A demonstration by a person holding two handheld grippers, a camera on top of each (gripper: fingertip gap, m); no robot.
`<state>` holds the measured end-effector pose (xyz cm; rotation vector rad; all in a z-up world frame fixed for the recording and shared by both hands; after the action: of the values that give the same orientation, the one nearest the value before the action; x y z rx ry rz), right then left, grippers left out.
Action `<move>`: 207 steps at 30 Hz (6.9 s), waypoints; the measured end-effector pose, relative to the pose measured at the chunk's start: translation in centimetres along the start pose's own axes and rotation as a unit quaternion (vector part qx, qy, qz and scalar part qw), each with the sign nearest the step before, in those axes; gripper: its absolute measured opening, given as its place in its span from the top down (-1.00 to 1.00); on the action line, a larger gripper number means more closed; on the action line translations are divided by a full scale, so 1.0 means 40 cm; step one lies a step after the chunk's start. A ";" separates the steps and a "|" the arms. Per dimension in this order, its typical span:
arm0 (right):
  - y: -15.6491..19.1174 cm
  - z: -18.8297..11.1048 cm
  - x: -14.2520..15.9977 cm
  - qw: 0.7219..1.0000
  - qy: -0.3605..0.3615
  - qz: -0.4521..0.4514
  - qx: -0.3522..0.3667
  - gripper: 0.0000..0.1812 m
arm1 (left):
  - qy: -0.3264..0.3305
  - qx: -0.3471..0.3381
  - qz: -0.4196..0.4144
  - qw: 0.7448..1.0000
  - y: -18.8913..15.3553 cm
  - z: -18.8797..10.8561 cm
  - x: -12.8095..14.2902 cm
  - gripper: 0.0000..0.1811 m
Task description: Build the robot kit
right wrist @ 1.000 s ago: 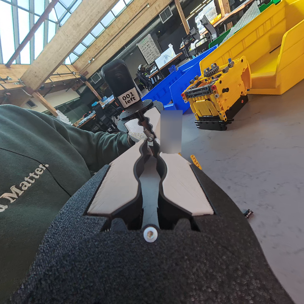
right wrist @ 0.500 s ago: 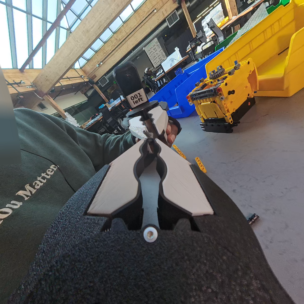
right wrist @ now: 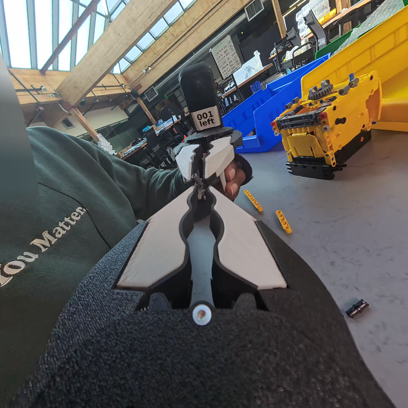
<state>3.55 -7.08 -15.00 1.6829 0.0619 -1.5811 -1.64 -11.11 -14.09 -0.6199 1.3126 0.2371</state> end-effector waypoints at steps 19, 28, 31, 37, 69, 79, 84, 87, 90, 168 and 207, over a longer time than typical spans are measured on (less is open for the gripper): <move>-0.037 -0.019 -0.025 0.998 -0.021 -0.022 0.062 0.89 | 0.047 -0.088 0.042 0.994 0.048 -0.021 0.010 0.95; -0.042 -0.026 0.009 0.962 0.099 -0.221 0.126 0.85 | 0.117 -0.112 0.111 0.980 0.046 -0.006 0.051 0.95; -0.034 -0.016 0.020 0.968 0.105 -0.196 0.112 0.86 | 0.149 -0.125 0.155 0.969 0.047 -0.002 0.069 0.95; -0.070 -0.017 0.032 0.982 0.108 -0.045 0.149 0.83 | 0.212 -0.187 0.300 0.911 0.058 0.004 0.091 0.95; -0.032 -0.041 -0.003 0.982 0.025 0.185 -0.026 0.97 | 0.133 -0.159 0.406 0.890 -0.007 0.012 0.041 0.88; -0.025 -0.035 0.002 0.980 0.029 0.194 -0.035 0.96 | 0.143 -0.155 0.390 0.896 -0.009 0.013 0.042 0.93; -0.040 -0.038 -0.007 0.995 0.037 0.092 0.027 0.94 | 0.137 -0.166 0.290 0.933 0.020 0.006 0.040 0.93; -0.053 -0.051 -0.002 0.992 0.093 -0.012 0.089 0.84 | 0.173 -0.191 0.219 0.941 0.061 -0.006 0.067 0.93; -0.054 -0.069 0.027 0.965 0.196 -0.109 0.135 0.77 | 0.219 -0.211 0.182 0.935 0.090 -0.013 0.105 0.93; -0.115 -0.088 0.169 0.881 0.354 -0.102 0.296 0.81 | 0.337 -0.229 0.036 0.913 0.112 0.029 0.230 0.92; -0.124 -0.080 0.162 0.871 0.407 -0.127 0.244 0.80 | 0.344 -0.199 0.048 0.916 0.093 0.021 0.233 0.80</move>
<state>4.87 -5.00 -23.38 2.7515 0.3485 -0.9809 -0.40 -9.28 -23.91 -1.0451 2.0020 0.3948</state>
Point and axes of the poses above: each gripper's, where its closed fingertips meet, z out along the fingers, x out of its underside, y = z × x across the jaws, the point moved 4 cm from there along -z, back along the fingers, and after that the axes turned 5 degrees about -y, right-handed, at the moved point
